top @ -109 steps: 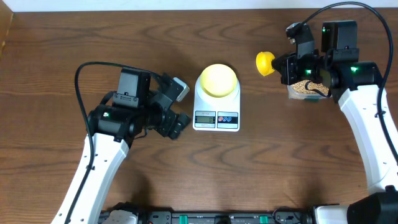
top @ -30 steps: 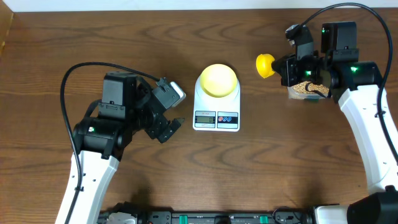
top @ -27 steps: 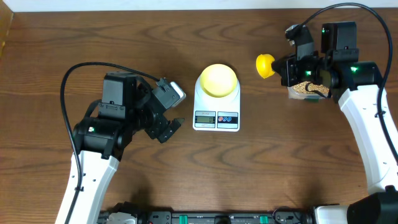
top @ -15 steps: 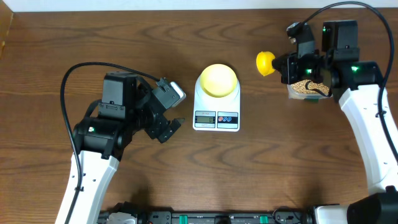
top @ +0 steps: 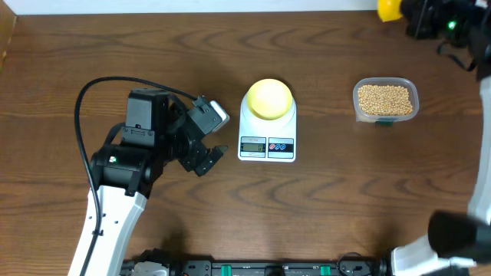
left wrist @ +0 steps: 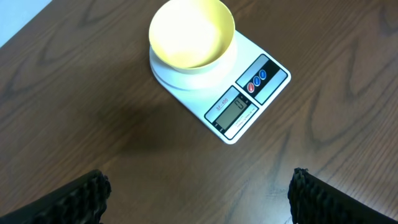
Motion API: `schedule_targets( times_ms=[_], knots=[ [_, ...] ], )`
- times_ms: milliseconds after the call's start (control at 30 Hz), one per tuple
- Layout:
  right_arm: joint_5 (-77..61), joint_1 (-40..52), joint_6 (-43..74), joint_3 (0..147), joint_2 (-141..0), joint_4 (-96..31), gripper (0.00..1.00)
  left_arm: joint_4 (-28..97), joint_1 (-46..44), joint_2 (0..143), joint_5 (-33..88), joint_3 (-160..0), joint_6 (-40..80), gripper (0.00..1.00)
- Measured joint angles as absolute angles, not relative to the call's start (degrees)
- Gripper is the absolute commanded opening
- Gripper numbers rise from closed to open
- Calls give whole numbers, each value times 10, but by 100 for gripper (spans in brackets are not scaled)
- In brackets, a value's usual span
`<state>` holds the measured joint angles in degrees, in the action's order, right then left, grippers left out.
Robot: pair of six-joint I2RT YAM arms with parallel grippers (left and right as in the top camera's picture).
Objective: Scoop item into bowl and weigh 50g on scale
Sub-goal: 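Move the yellow scoop with the right gripper over the soybean tub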
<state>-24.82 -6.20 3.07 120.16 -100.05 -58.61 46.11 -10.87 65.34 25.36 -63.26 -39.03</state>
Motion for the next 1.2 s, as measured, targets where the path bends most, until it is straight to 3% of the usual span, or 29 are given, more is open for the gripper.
schedule_targets(
  times_ms=[200, 433, 800, 1200],
  knots=[
    [-224, -74, 46, 1331, -1134, -723, 1, 462, -109, 653, 254, -633, -390, 94],
    [-172, -74, 52, 1362, -1175, -812, 1, 461, -109, 653, 254, -633, -390, 94],
    [-61, -72, 25, 1363, -1187, -864, 1, 461, -109, 653, 254, -633, -390, 94],
    [-27, -73, -7, 1360, -1207, -872, 1, 461, -109, 653, 254, -633, -390, 94]
  ],
)
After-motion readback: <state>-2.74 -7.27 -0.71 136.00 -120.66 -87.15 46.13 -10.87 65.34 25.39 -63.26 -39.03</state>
